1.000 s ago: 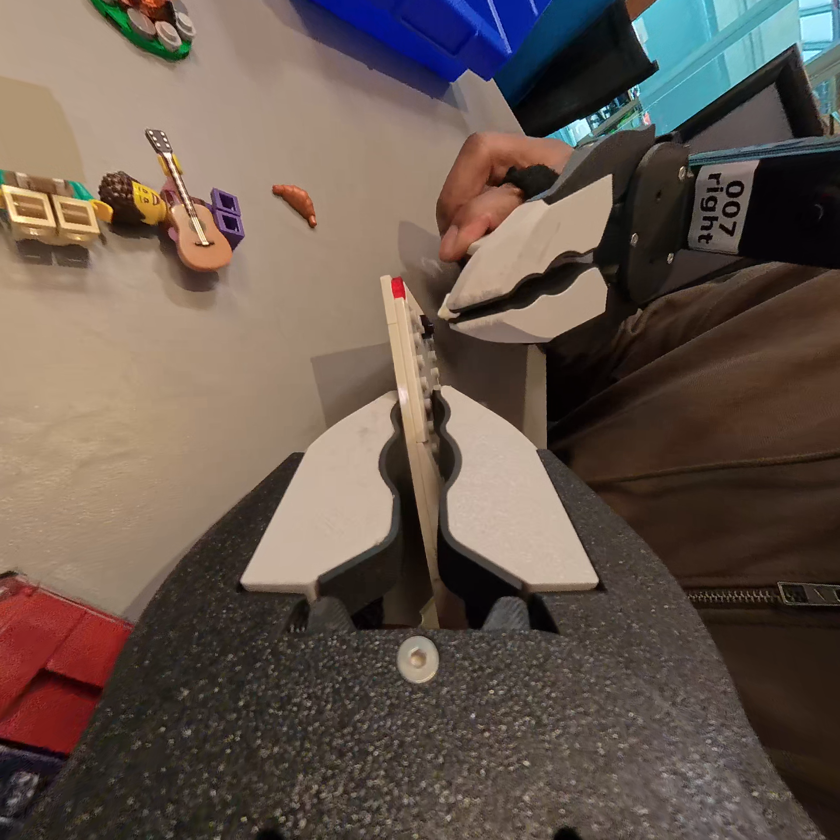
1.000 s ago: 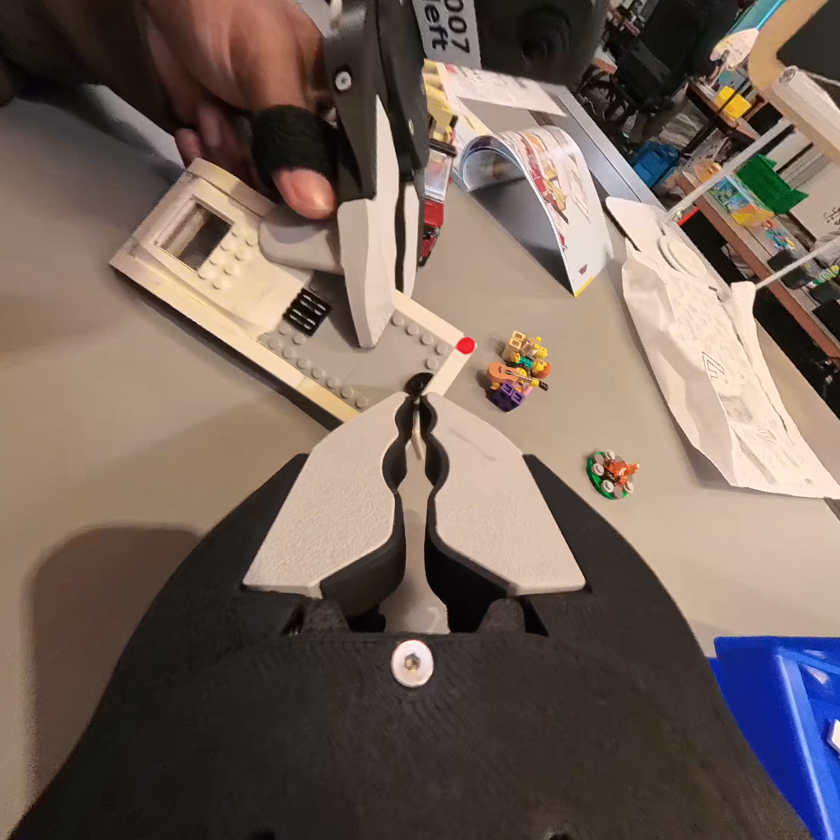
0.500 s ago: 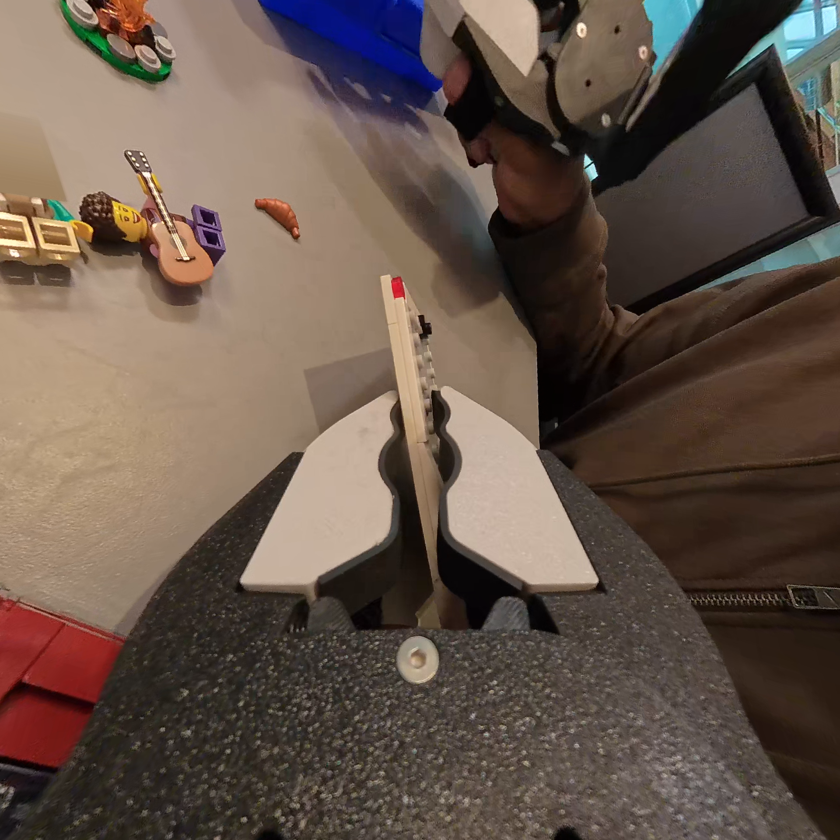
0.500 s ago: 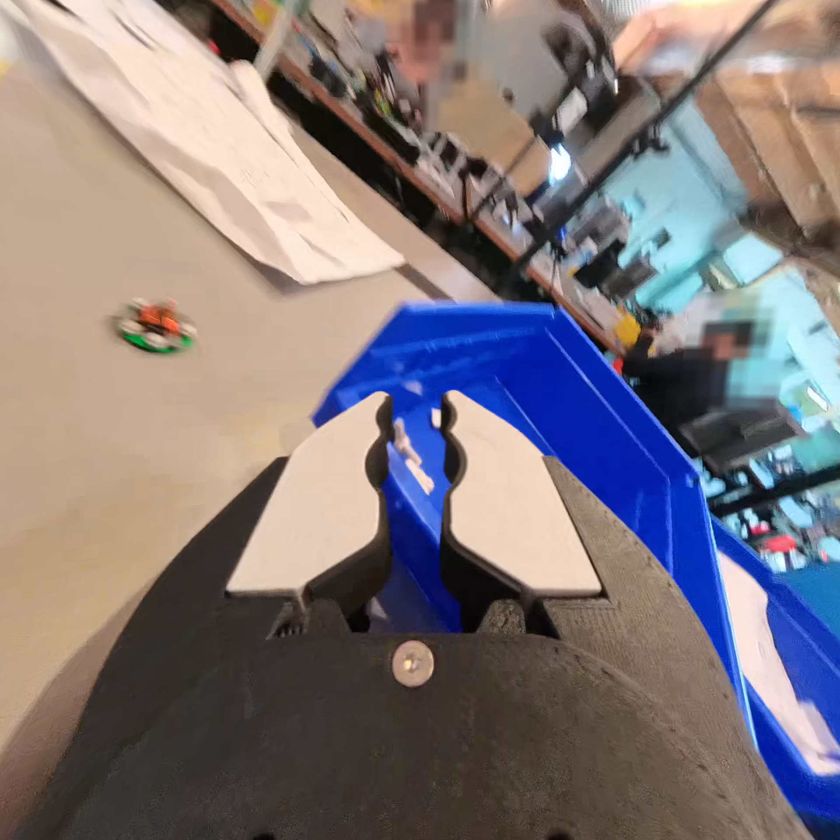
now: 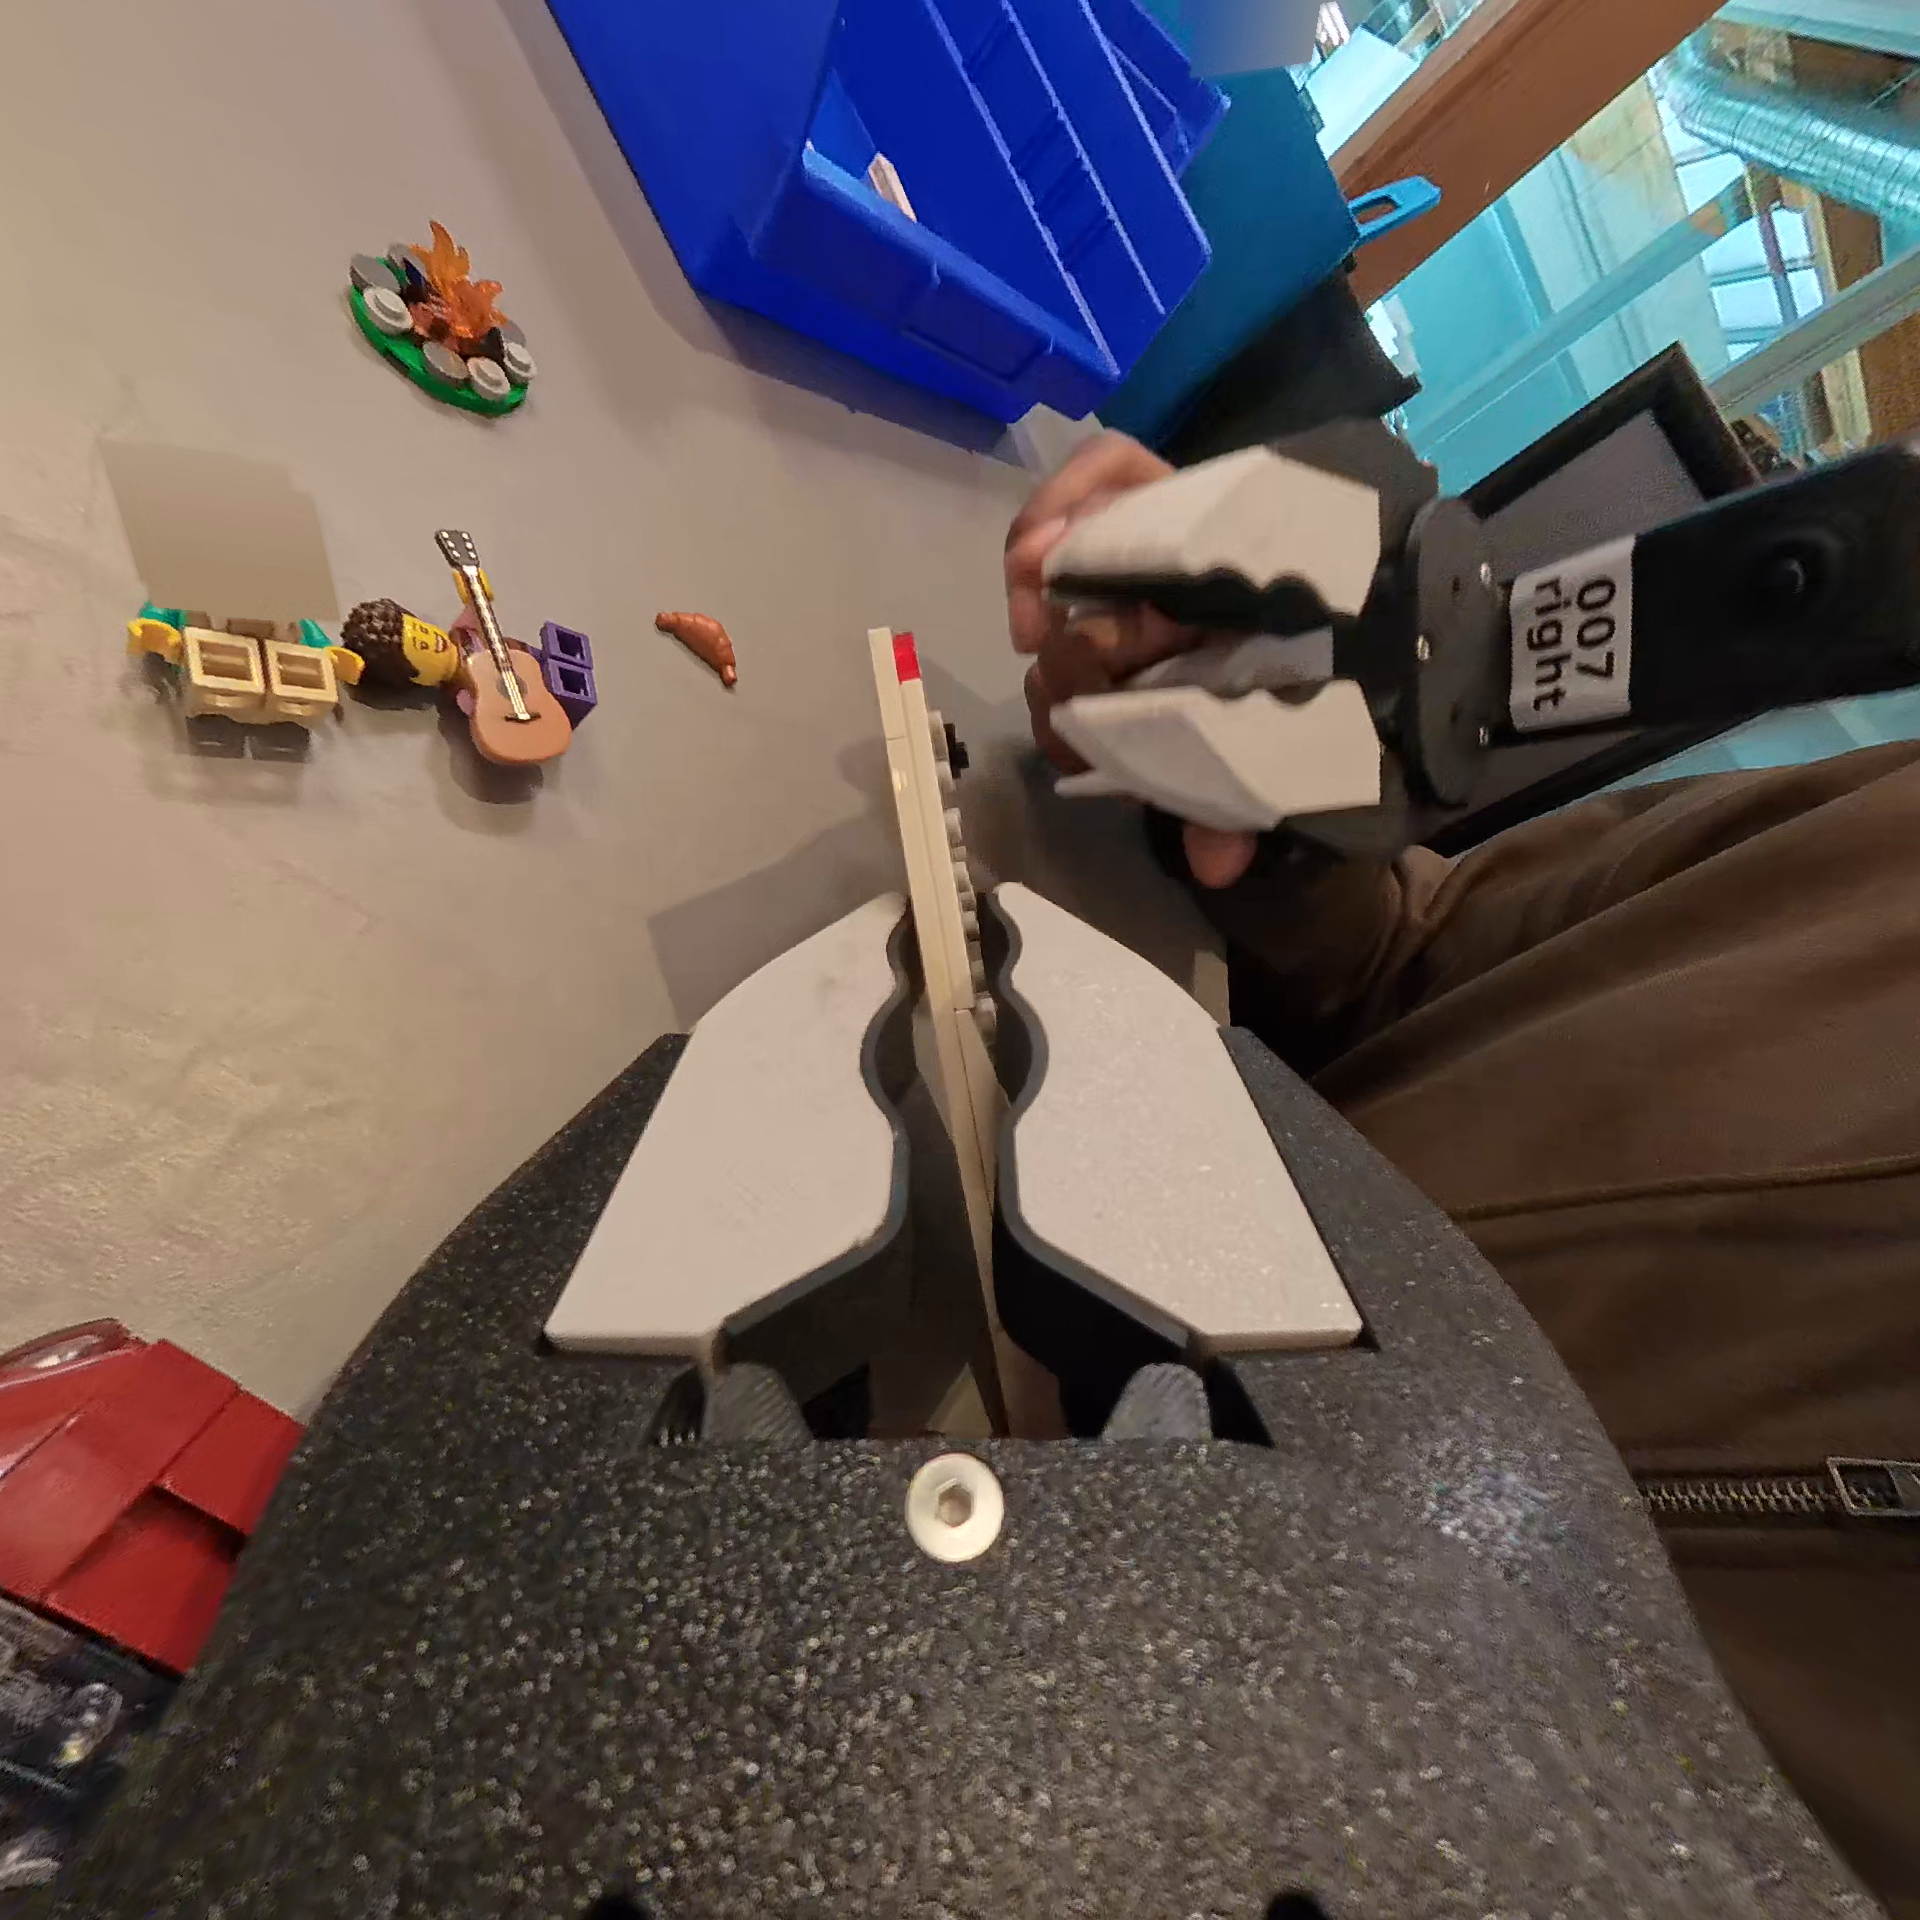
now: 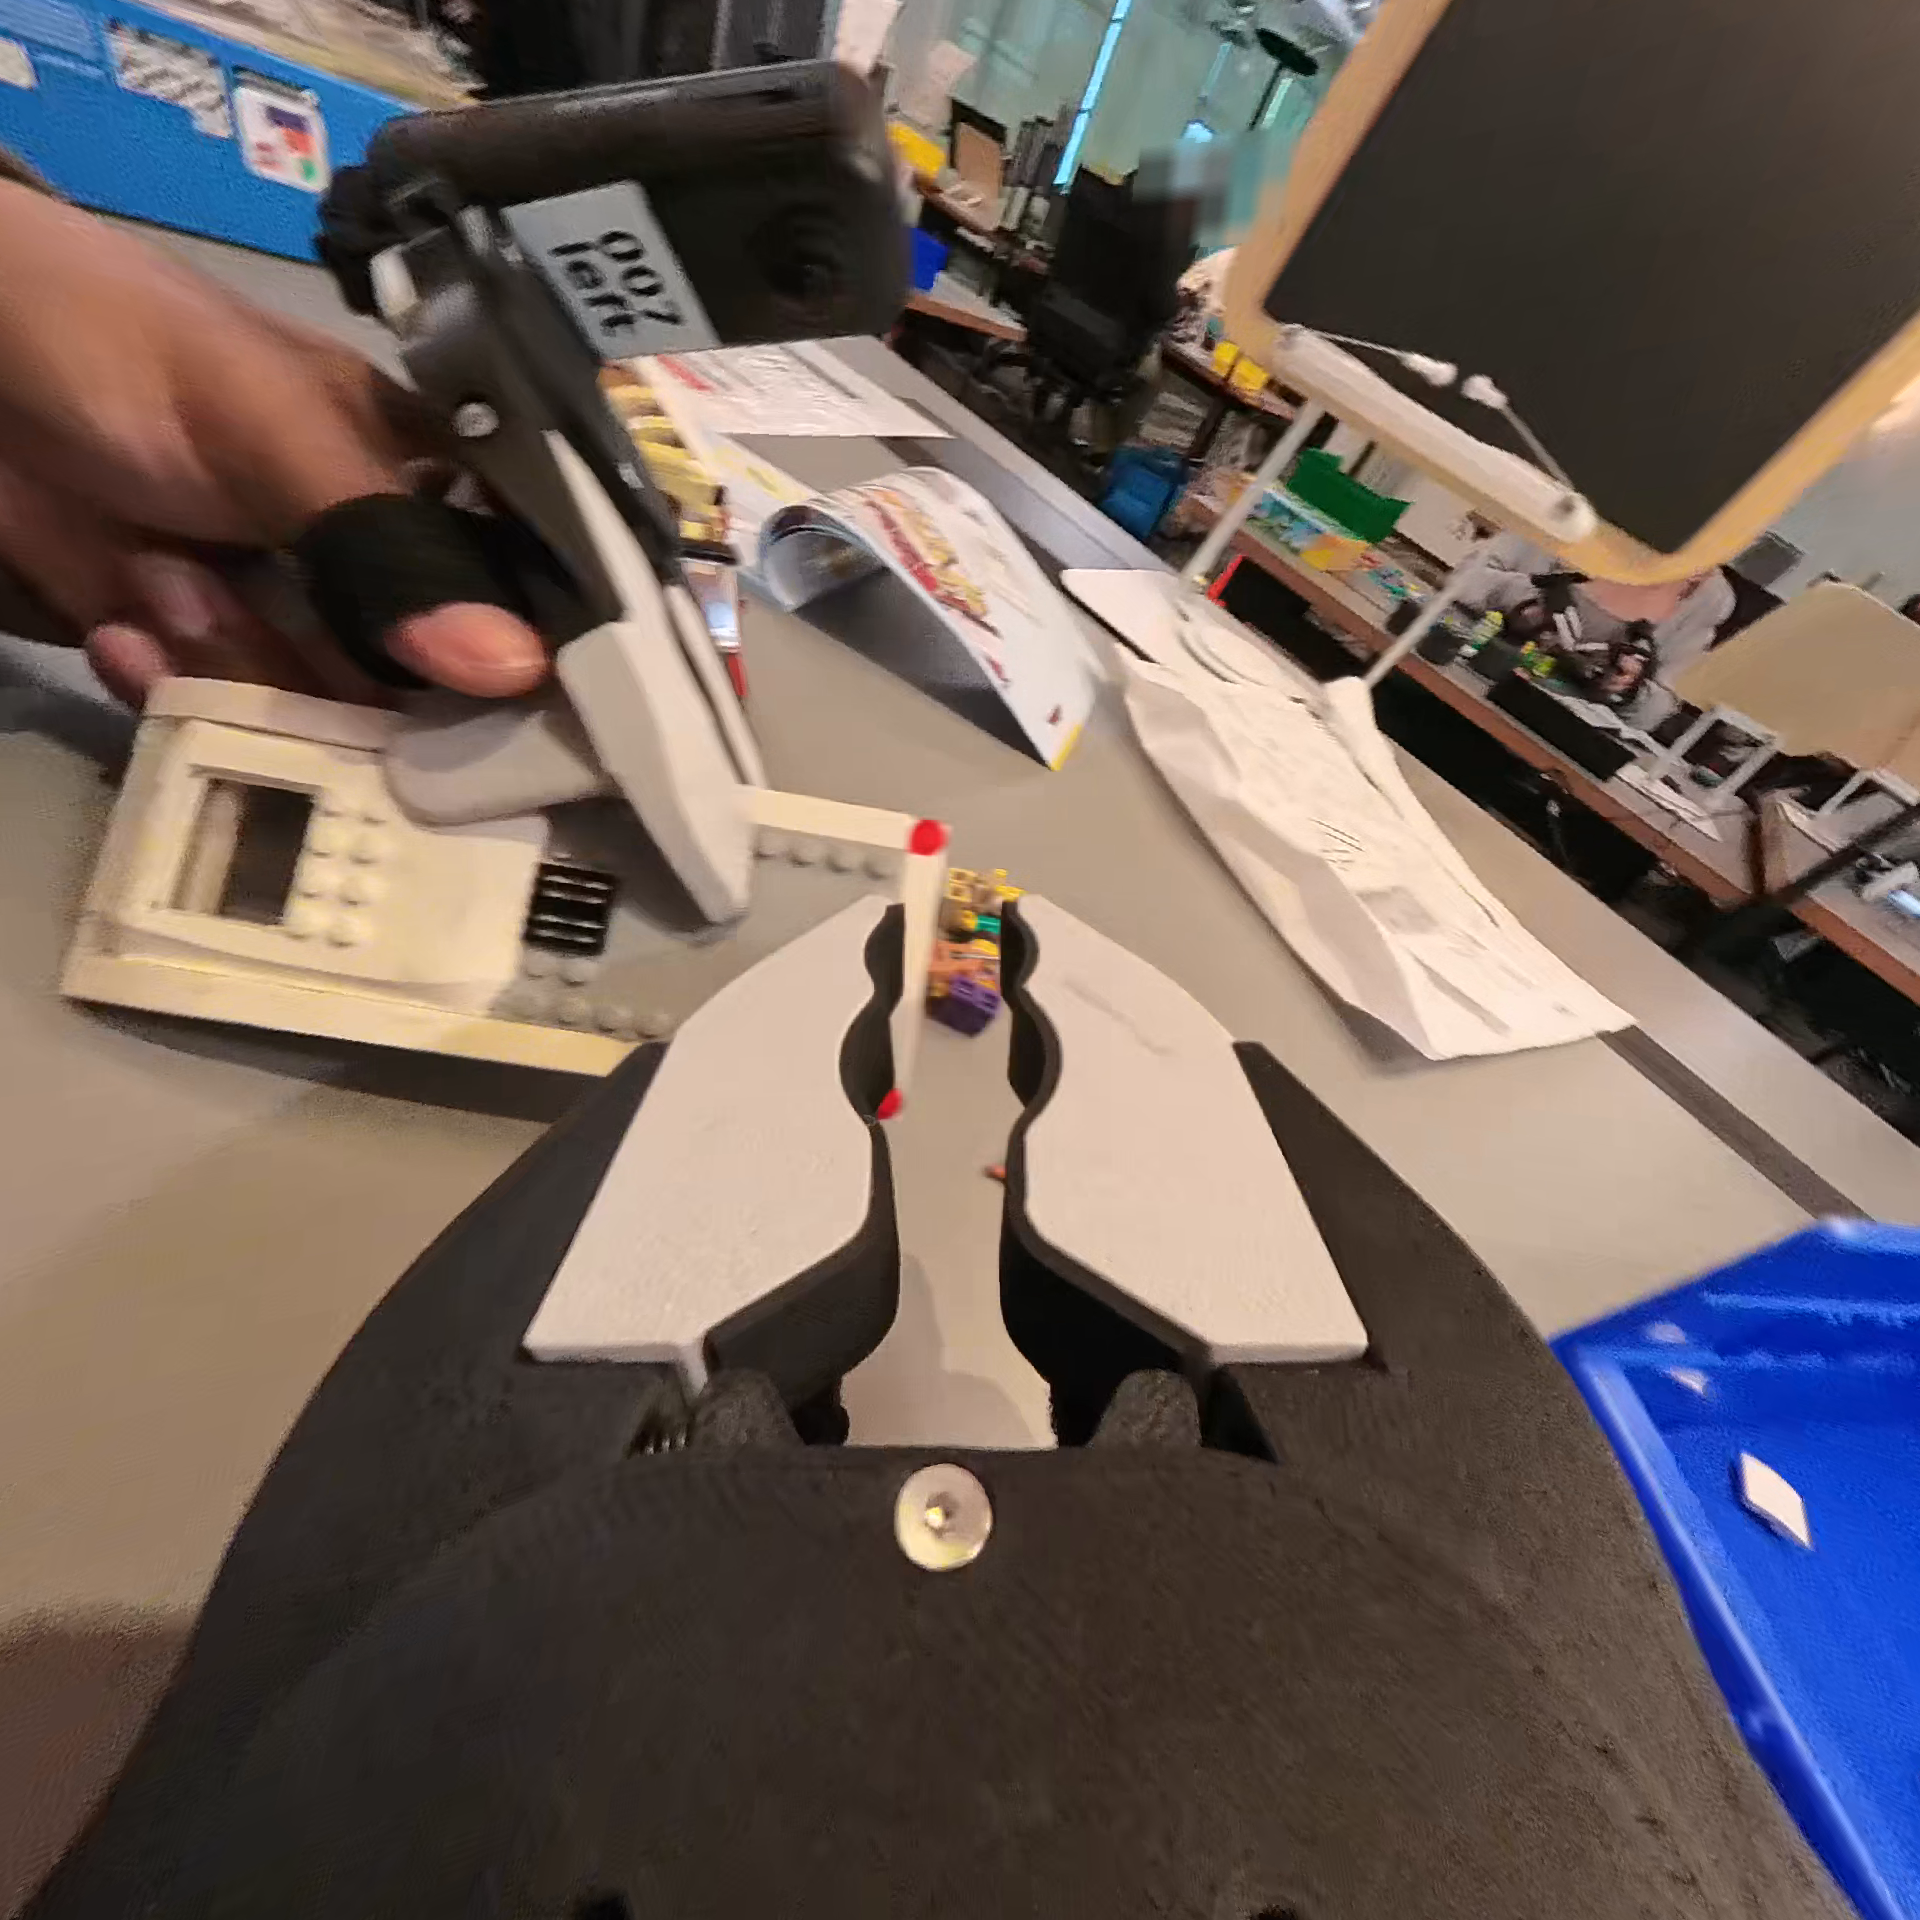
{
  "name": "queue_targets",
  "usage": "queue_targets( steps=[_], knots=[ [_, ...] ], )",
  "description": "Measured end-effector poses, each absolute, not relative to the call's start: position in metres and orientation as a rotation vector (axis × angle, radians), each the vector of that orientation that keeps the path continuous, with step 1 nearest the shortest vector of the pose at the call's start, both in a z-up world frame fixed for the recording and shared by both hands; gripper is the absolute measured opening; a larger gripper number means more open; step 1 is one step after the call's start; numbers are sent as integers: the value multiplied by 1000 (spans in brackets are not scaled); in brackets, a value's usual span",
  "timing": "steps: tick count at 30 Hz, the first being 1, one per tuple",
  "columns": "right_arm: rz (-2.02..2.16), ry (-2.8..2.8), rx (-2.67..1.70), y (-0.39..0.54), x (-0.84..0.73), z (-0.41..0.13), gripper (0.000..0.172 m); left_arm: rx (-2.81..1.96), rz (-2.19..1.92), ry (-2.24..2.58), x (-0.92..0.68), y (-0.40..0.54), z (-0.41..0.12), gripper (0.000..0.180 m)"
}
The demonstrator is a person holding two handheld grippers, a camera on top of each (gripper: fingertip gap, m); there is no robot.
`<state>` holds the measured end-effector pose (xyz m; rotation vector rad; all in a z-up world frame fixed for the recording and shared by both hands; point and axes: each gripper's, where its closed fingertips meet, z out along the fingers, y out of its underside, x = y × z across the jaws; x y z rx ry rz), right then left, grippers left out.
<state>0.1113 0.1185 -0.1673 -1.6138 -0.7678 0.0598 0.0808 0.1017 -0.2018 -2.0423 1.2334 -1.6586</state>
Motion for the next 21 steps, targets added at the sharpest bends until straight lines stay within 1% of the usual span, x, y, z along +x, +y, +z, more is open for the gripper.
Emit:
queue_targets(
  steps=[5,11,21],
  knots=[
    [6,-842,-1650,119,100,-182,18,-2000,-1630,1213,81,107,-196,10],
    [-11,-824,-1654,121,103,-181,17,-1942,-1550,1256,82,105,-190,10],
    [57,-797,-1619,117,101,-172,8,-1864,-1454,1352,83,99,-185,11]
  ],
)
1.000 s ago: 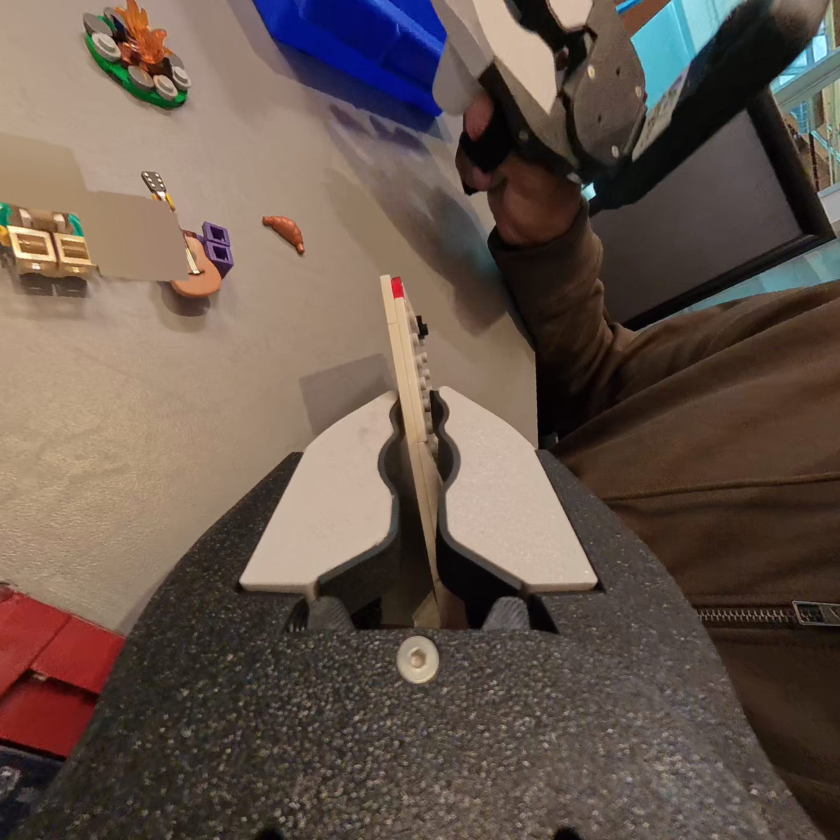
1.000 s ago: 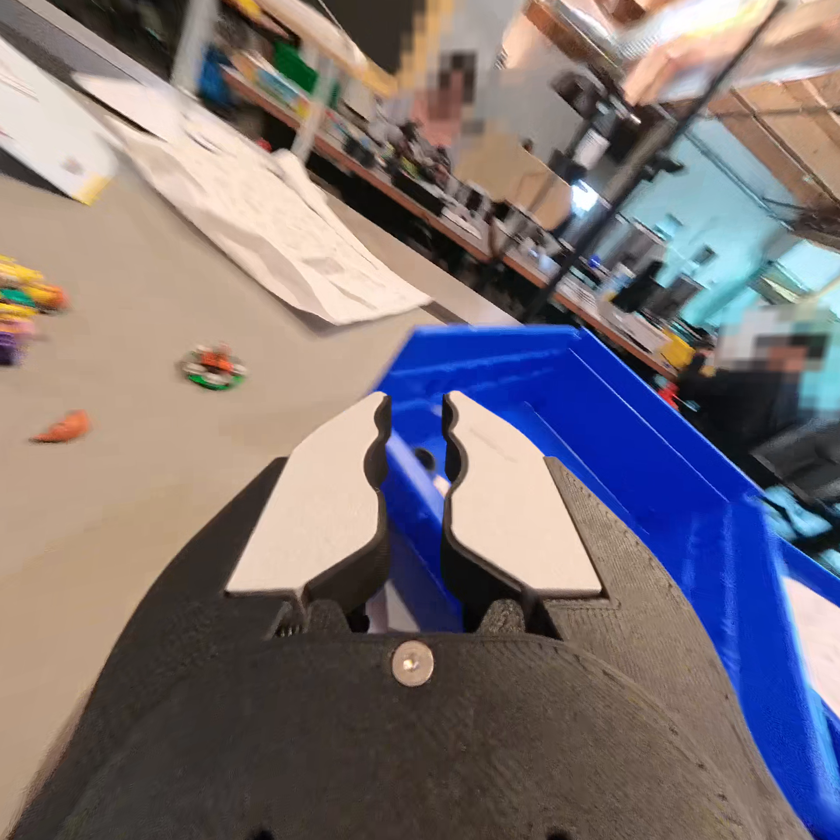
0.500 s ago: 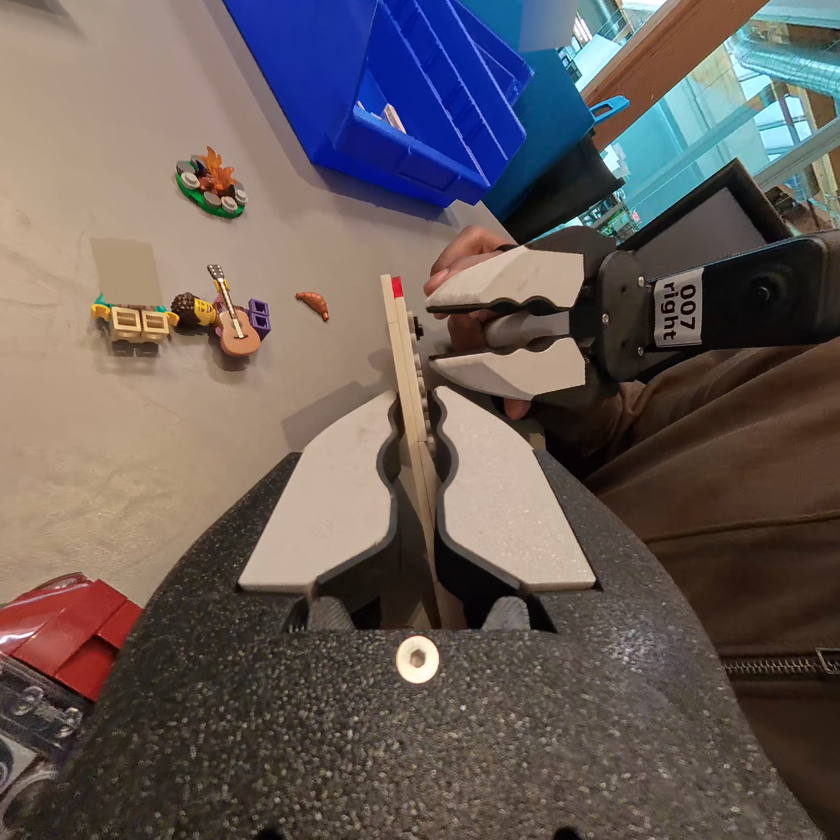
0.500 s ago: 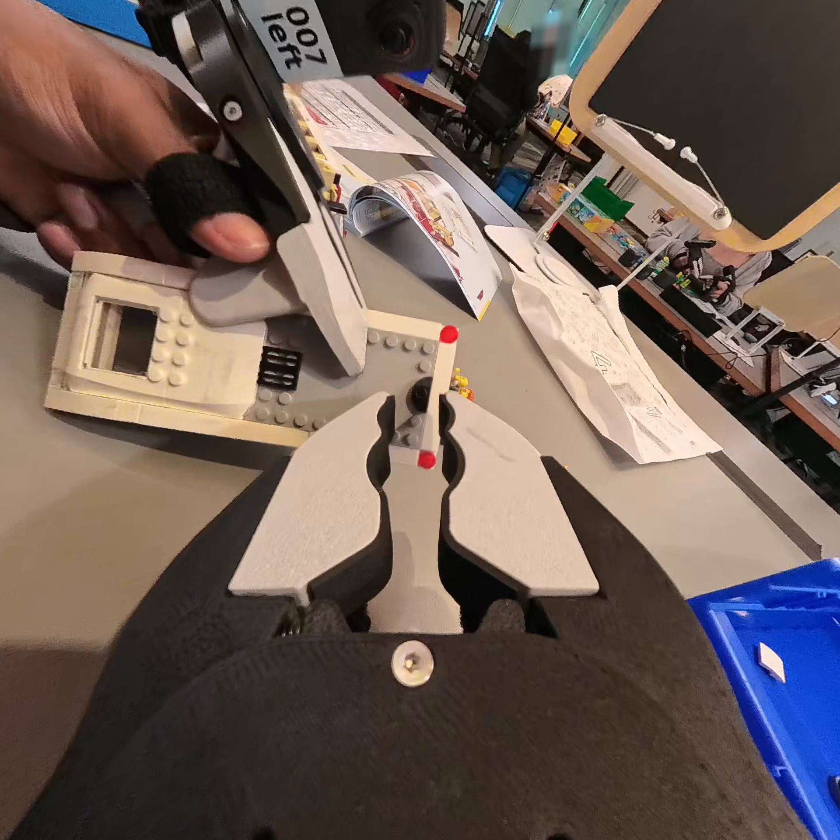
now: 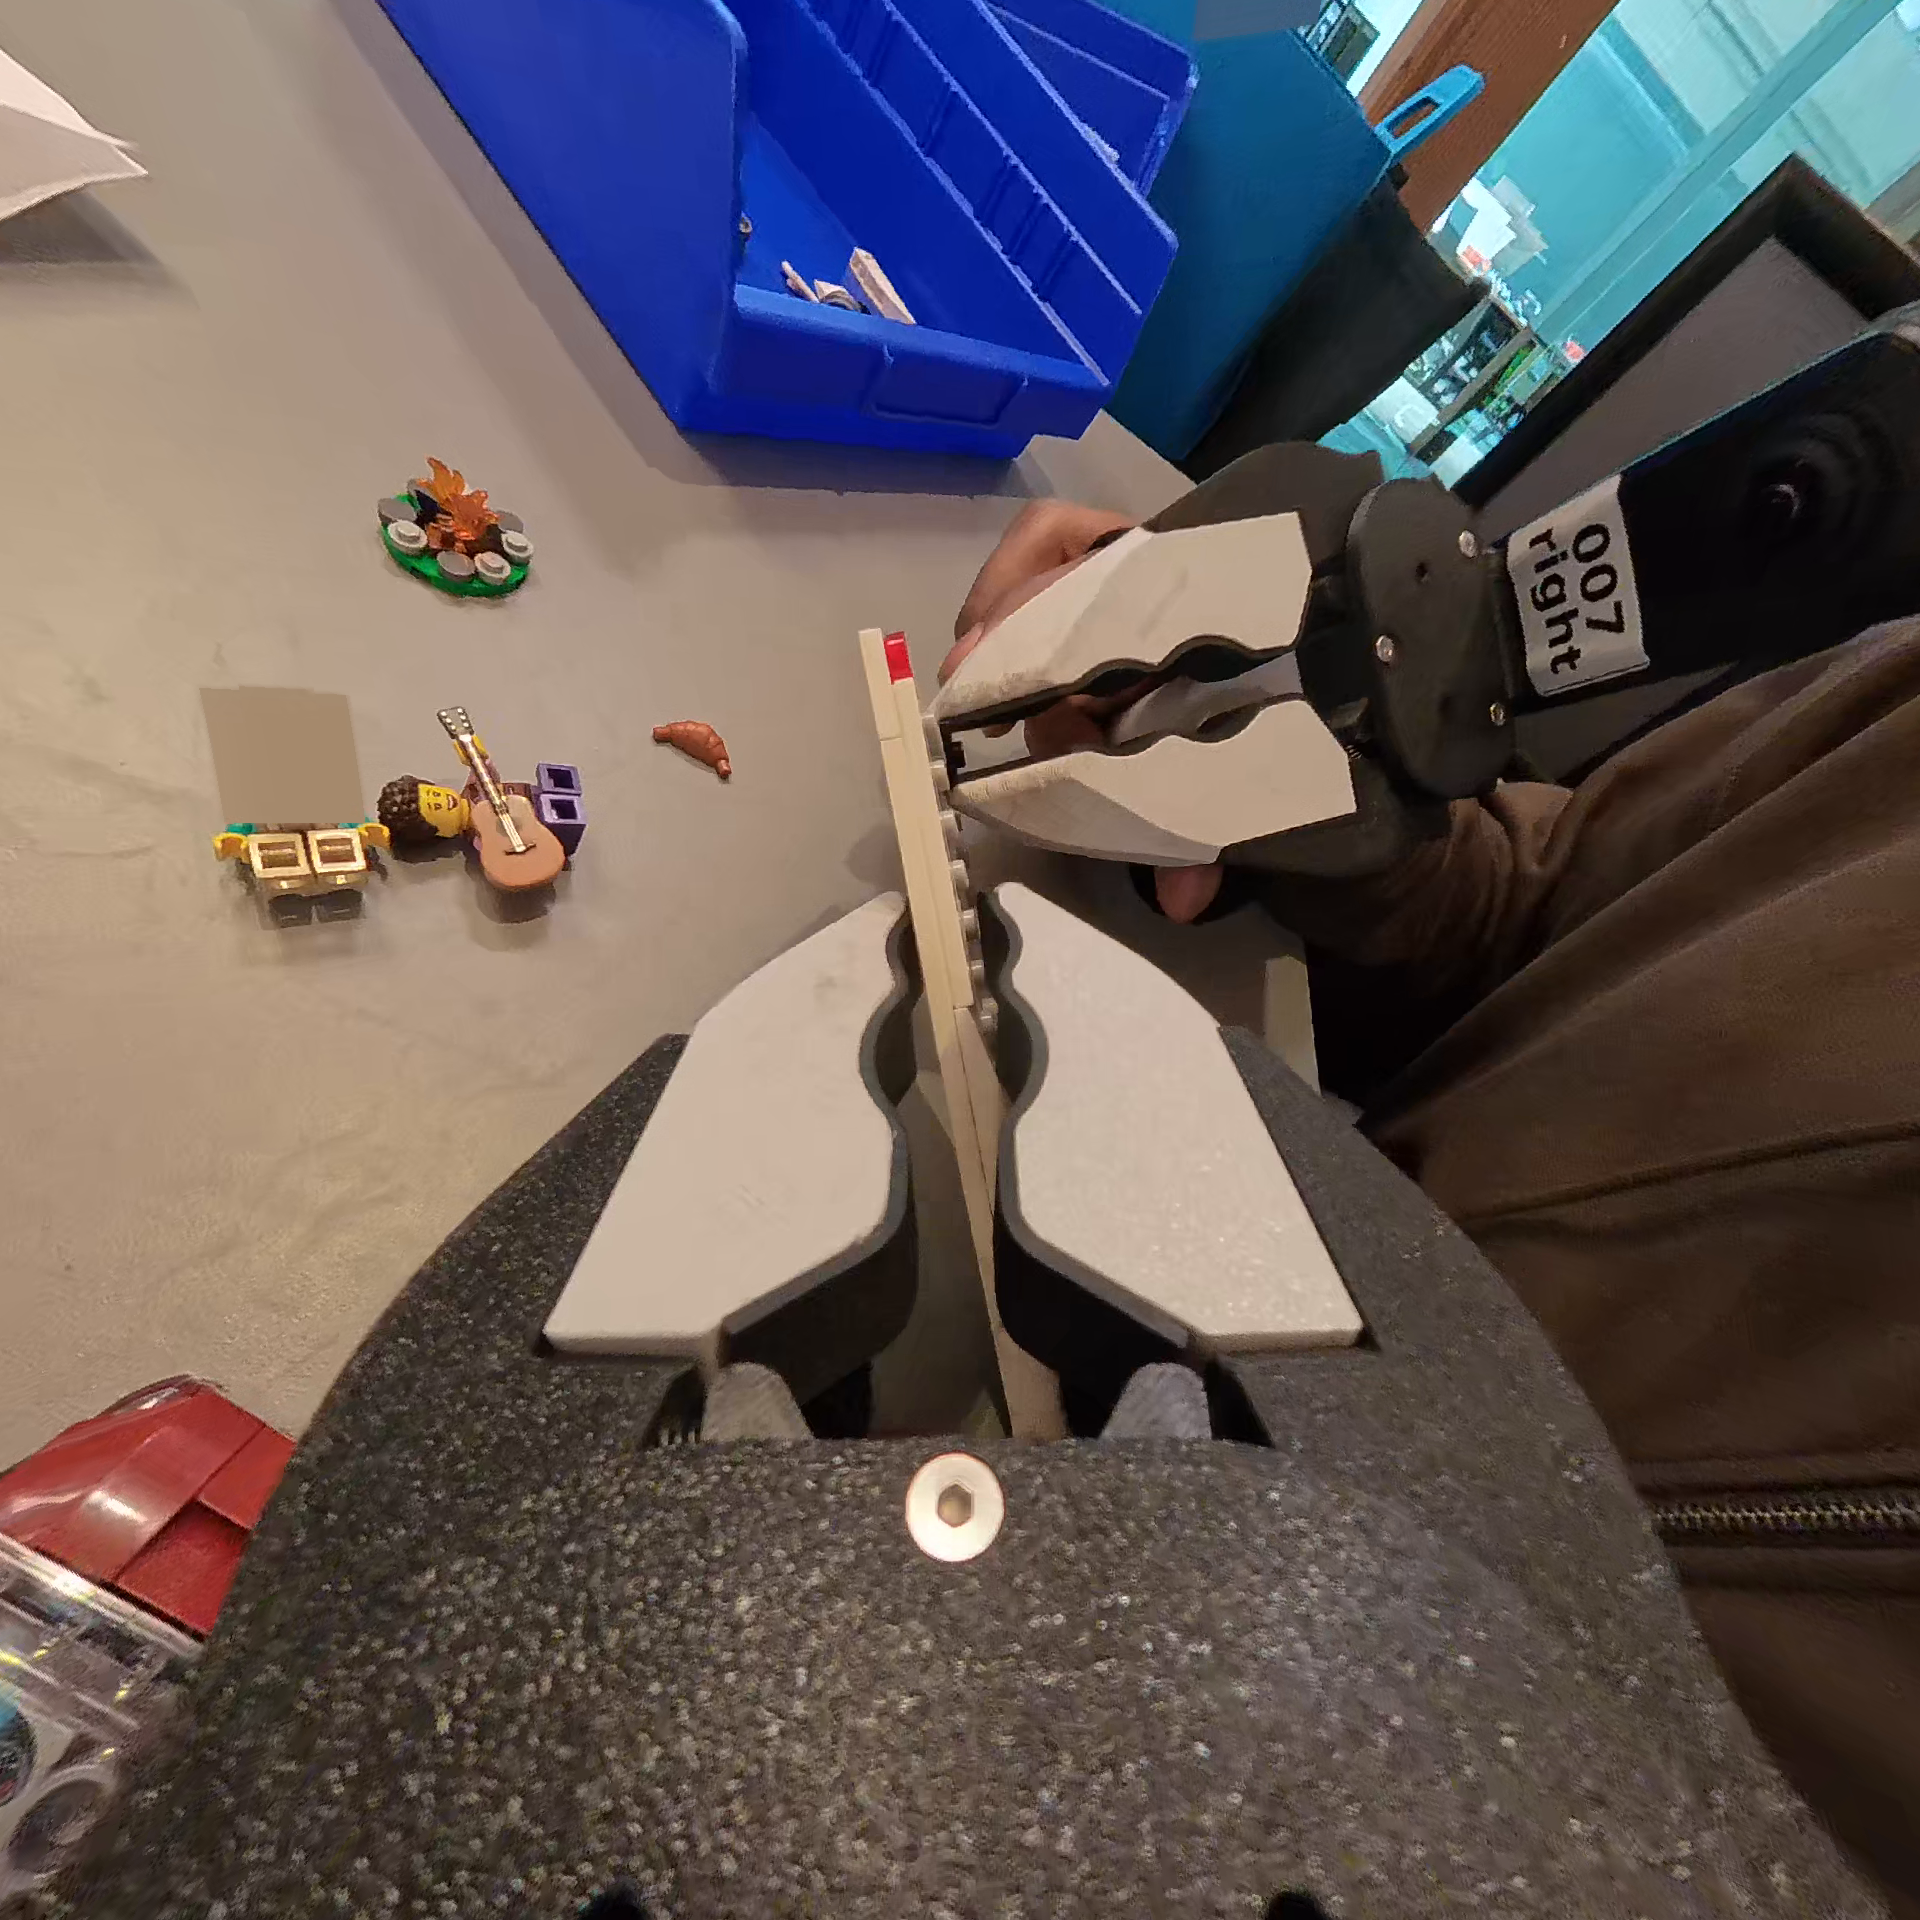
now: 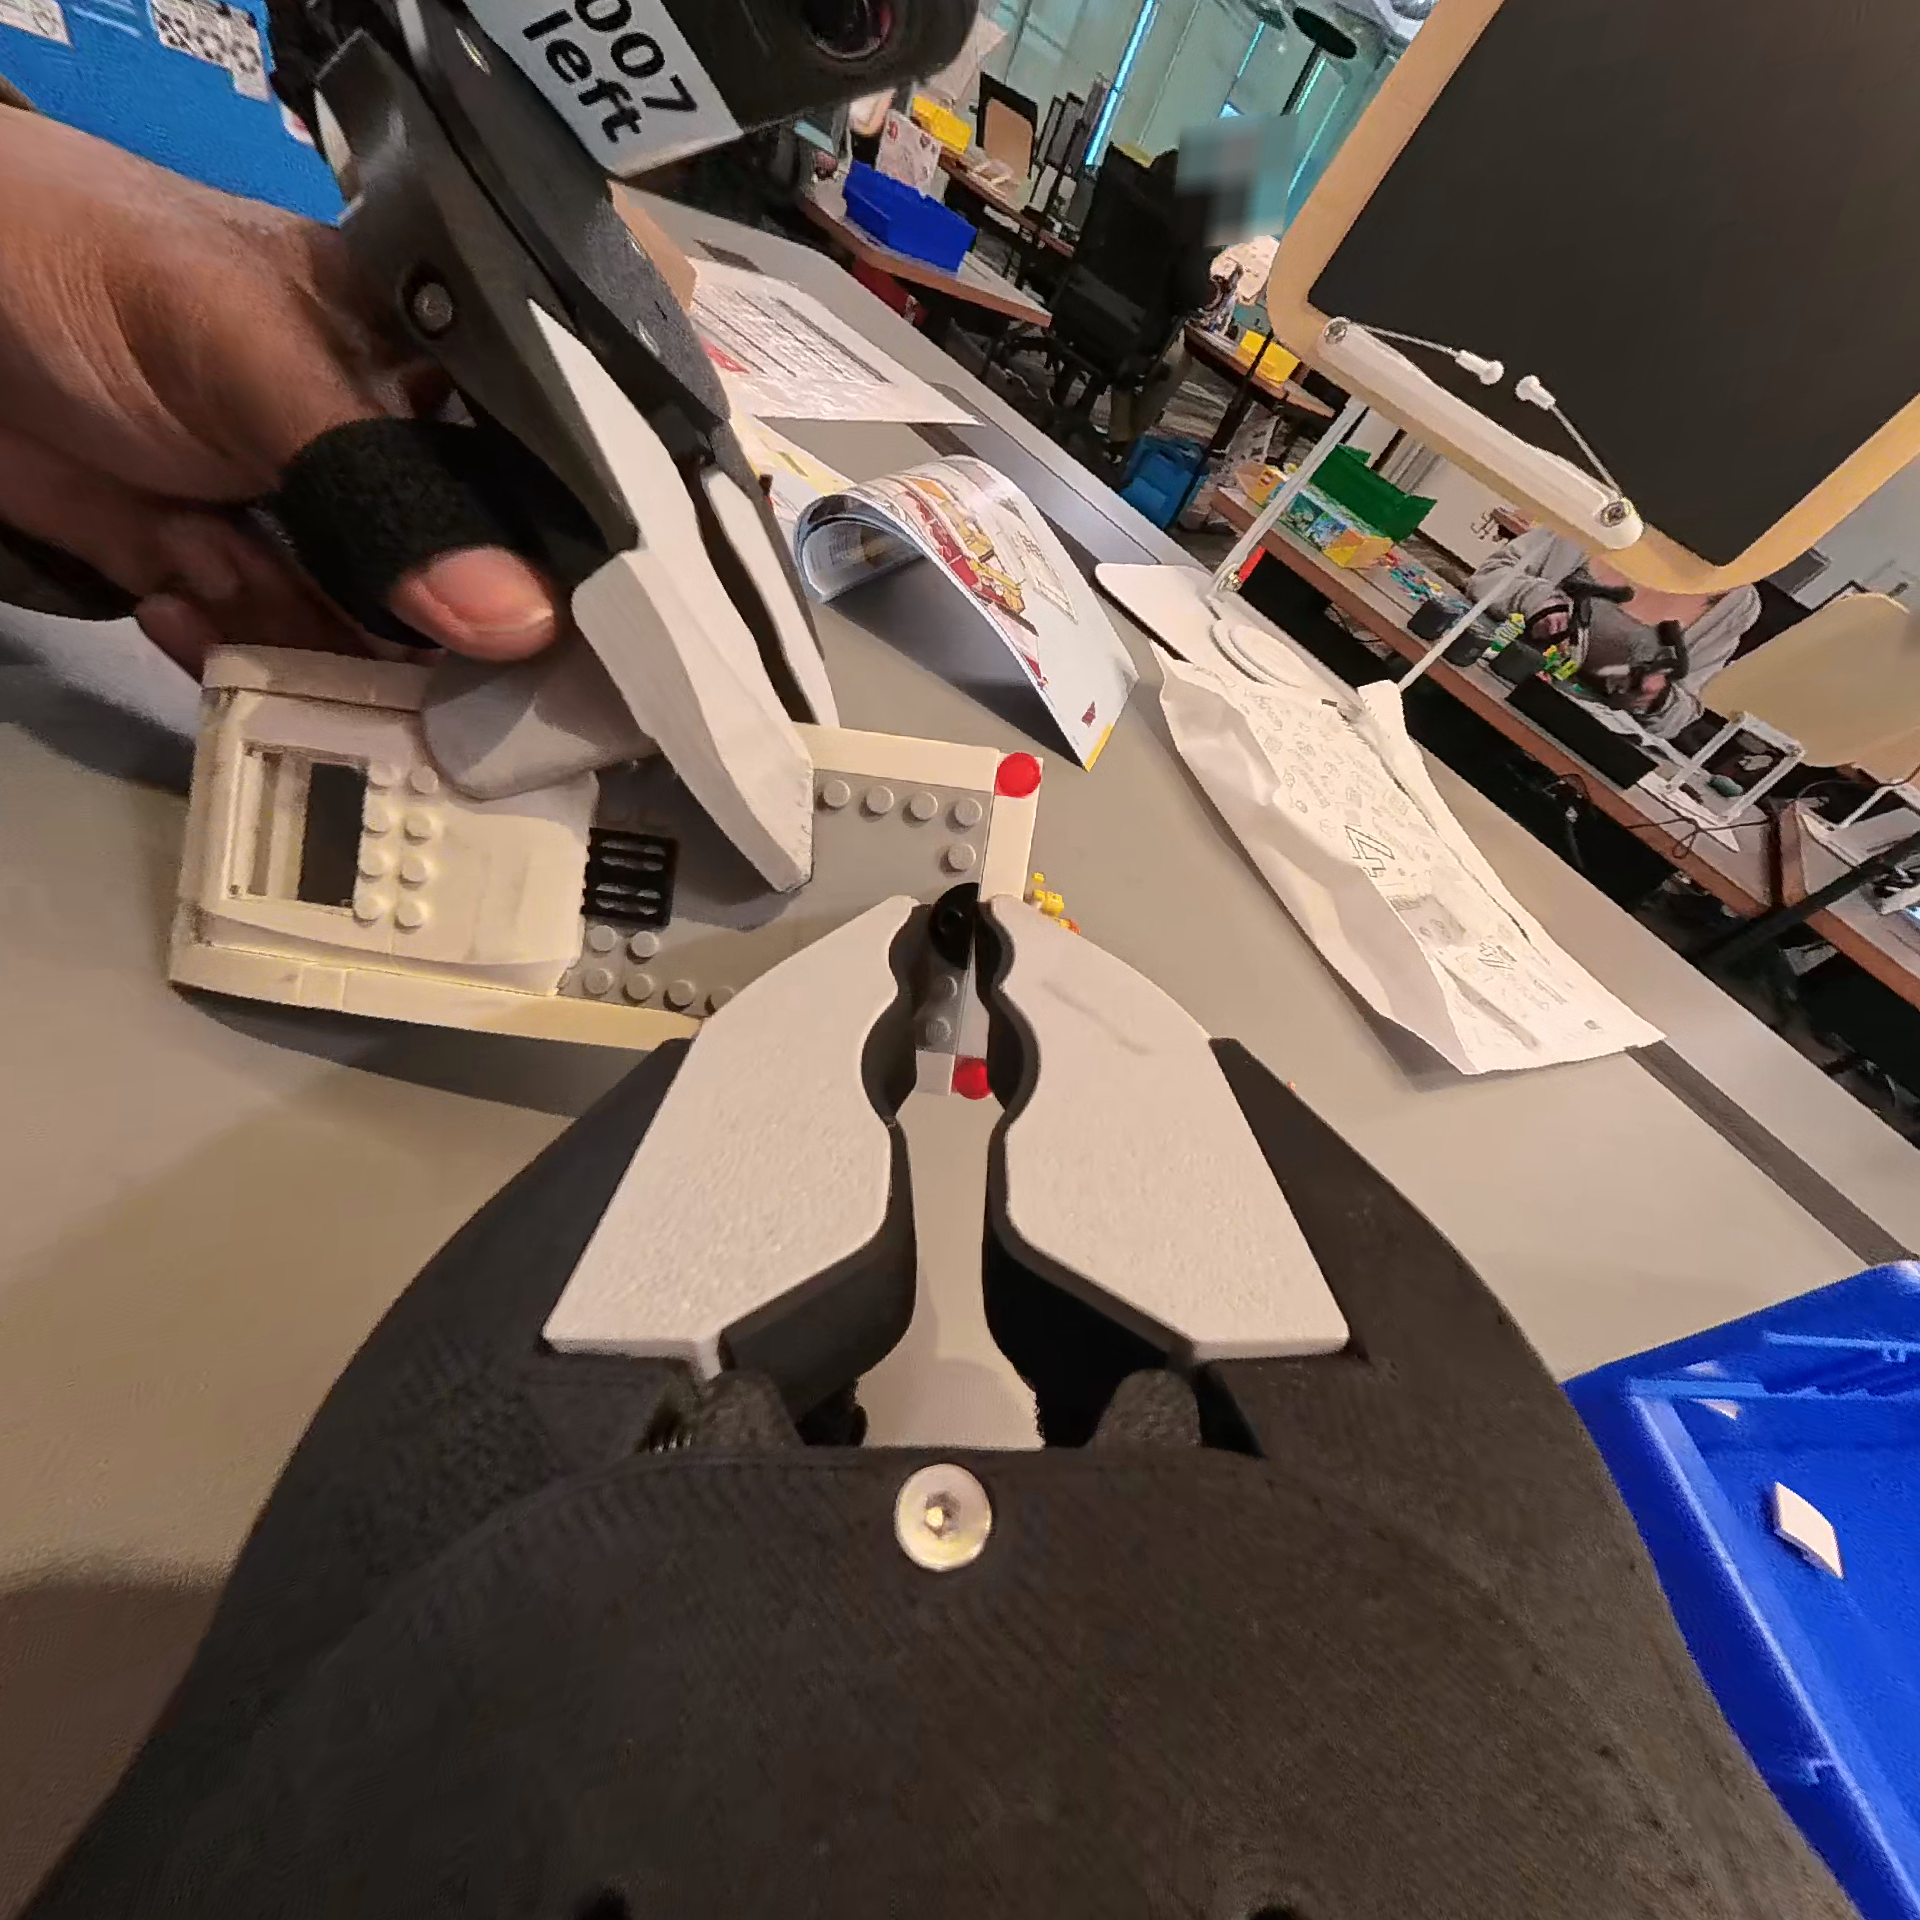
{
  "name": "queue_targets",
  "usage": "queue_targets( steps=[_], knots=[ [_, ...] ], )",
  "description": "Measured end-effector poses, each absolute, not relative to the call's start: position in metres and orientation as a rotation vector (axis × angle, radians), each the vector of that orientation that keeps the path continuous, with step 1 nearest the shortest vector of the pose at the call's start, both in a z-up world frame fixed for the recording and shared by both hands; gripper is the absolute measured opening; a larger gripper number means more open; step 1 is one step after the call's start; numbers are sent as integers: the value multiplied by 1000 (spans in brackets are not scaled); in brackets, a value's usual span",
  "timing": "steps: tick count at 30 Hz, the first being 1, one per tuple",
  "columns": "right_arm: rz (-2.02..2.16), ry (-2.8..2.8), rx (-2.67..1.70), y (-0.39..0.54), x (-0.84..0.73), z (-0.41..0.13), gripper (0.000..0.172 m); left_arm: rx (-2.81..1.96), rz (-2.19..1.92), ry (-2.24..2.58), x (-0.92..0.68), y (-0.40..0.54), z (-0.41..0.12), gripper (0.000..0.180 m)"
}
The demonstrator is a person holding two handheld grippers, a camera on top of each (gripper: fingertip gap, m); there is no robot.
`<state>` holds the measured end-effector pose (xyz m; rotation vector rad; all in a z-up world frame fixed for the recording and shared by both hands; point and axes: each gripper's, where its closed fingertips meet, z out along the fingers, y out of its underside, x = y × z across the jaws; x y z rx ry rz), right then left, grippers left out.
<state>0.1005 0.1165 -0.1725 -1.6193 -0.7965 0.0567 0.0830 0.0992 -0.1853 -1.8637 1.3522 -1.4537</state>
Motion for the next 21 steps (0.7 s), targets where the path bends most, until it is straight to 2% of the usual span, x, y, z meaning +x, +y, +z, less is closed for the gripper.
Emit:
queue_targets(
  steps=[21],
  knots=[
    [87,-790,-1613,112,105,-168,0,-1898,-1466,1311,74,113,-187,10]
  ],
)
